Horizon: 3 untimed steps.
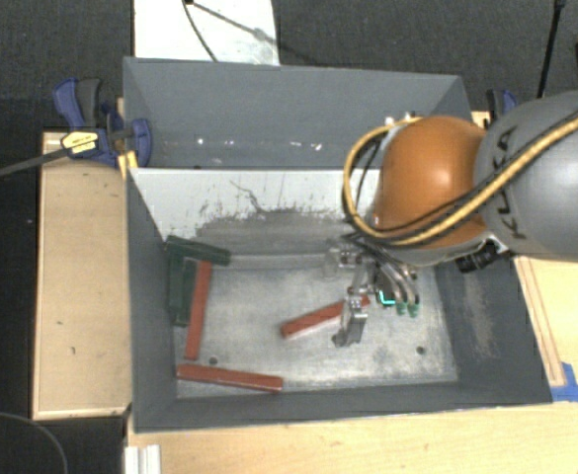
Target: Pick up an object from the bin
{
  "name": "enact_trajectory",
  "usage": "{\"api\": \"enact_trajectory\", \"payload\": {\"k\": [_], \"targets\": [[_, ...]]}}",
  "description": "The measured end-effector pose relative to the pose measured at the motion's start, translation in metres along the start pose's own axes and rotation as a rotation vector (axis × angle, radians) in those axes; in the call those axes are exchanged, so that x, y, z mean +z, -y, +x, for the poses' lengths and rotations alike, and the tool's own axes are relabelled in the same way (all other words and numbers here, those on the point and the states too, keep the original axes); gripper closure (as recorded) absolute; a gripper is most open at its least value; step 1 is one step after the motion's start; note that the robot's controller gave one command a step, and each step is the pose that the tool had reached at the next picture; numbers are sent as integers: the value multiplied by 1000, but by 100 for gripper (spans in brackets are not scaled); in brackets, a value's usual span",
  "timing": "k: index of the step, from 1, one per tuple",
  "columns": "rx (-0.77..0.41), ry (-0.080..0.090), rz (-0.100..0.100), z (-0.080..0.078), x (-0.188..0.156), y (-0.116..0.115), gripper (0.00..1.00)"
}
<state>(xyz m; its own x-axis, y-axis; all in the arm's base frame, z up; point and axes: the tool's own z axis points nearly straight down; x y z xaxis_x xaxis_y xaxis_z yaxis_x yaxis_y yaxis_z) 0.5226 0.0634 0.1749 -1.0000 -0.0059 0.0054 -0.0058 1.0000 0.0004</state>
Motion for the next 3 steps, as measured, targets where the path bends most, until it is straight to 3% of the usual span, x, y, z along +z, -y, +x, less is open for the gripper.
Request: {"api": "enact_trajectory", "payload": {"k": [1,3], "targets": [[-53,0,1,-1,109,15,0],[-43,6,-1,-2,108,15,0]]}}
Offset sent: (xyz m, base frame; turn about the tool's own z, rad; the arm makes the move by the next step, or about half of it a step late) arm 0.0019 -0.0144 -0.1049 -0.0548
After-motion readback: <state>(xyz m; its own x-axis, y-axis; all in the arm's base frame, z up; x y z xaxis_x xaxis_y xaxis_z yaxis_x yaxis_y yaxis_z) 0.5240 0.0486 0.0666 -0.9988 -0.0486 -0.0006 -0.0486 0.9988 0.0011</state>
